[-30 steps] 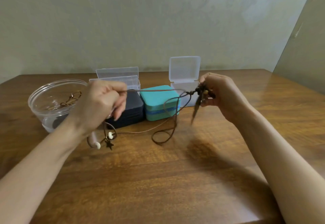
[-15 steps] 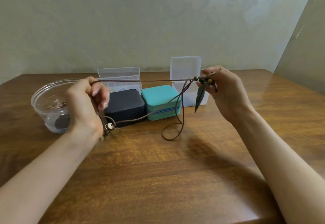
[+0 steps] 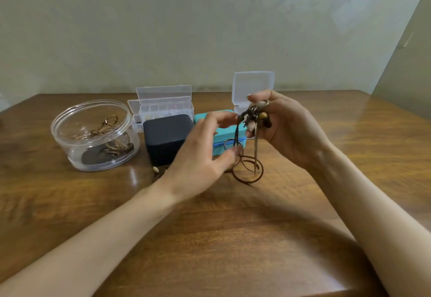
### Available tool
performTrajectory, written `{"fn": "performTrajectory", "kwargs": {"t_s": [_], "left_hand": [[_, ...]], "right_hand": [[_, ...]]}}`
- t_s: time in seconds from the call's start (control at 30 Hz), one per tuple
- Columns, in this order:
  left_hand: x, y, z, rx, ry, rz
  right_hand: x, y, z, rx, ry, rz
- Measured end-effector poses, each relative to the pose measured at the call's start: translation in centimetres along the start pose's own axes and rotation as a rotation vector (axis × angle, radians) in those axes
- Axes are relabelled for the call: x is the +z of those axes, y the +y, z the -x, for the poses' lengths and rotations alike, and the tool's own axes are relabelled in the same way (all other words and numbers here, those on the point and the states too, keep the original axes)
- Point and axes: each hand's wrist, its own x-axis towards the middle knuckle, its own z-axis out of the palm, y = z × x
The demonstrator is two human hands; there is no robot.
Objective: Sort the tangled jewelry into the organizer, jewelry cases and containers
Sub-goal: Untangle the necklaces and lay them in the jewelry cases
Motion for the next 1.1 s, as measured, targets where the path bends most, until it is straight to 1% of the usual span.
{"fn": "performTrajectory", "kwargs": {"t_s": [0.07,0.13,0.2,0.3,0.37,0.4,0.5,0.6,0.77,0.83,0.9,0.97,1.03,1.1], "left_hand": [[0.2,0.0,-0.1,-0.081,-0.126,0.148],[-0.4,0.1,-0.1,-0.114,-0.146,0.349],[-1.3,0.1,-0.3,-0.102,-0.098,0.543],[-2.8,0.3,-0.9,-0.117,-0.005,0.847],[-3.5,0.6,-1.2,-0.100,0.034,0.957],[-3.8,0.6,-1.3,-0.084,0.046,0.974],[-4.4,0.5,-1.4,-0.019,0.052,0.924],[-4.9,0.5,-1.4,0.027,0.039,0.839],[-6.7,1.1,-1.8,0.058,0.007,0.765],[-7.7,2.0,-2.3,0.066,-0.001,0.675],[-8.3,3.2,-3.1,0.067,-0.022,0.548],[-8.2,4.3,-4.0,0.035,-0.084,0.389],[-7.3,4.6,-4.9,-0.038,-0.204,0.207],[-6.0,4.4,-5.5,-0.104,-0.327,0.032]], "right_hand": [[0.3,-0.1,0.0,0.030,-0.015,-0.039],[0.3,-0.1,-0.1,0.066,0.025,-0.084],[-0.3,0.0,-0.3,0.118,0.107,-0.059],[-1.0,0.4,-0.5,0.176,0.173,0.138],[-1.1,0.8,-0.5,0.210,0.170,0.274],[-1.0,1.0,-0.4,0.236,0.149,0.339],[-0.2,1.7,-0.2,0.315,0.054,0.521],[0.6,2.2,0.0,0.365,0.002,0.687],[1.0,2.7,0.1,0.403,-0.099,0.858],[0.8,3.0,0.1,0.417,-0.153,0.960],[0.8,3.1,0.2,0.414,-0.200,1.006],[1.0,2.6,0.2,0.268,-0.170,0.947],[1.1,1.8,0.3,0.085,-0.127,0.704],[0.9,0.9,0.4,-0.013,-0.143,0.482]]}}
